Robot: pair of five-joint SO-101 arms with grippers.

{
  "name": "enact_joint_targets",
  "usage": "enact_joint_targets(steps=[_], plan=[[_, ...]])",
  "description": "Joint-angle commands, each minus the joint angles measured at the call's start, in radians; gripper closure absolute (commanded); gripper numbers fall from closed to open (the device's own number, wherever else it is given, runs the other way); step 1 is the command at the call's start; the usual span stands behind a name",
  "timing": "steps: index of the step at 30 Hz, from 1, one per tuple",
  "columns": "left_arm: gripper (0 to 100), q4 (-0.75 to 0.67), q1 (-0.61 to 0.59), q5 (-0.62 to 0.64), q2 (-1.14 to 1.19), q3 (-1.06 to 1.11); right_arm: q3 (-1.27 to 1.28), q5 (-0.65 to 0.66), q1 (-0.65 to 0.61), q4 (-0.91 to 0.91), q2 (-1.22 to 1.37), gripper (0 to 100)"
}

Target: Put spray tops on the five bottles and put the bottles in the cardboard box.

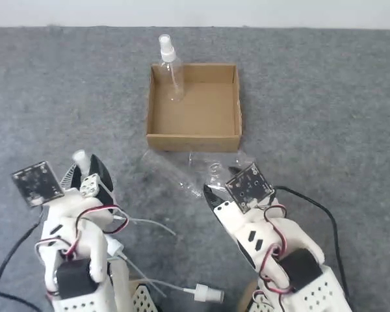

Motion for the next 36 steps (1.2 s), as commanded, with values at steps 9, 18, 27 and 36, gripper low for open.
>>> enact_joint_targets(steps=[9, 18, 27, 36], plan=[[99, -0.003, -0.005, -0.003, -0.034, -0.013, 0.063, 0.031, -0.008, -0.001, -0.182, 99.2], [99, -0.054, 0.003, 0.002, -0.034, -0.125, 0.063, 0.032, -0.005, 0.001, -0.186, 99.2], [99, -0.284, 0.005, 0.005, -0.034, -0.134, 0.061, 0.04, -0.004, -0.002, -0.188, 99.2], [99, -0.496, 0.14, 0.057, -0.034, -0.137, 0.063, 0.04, -0.002, -0.081, -0.188, 99.2]])
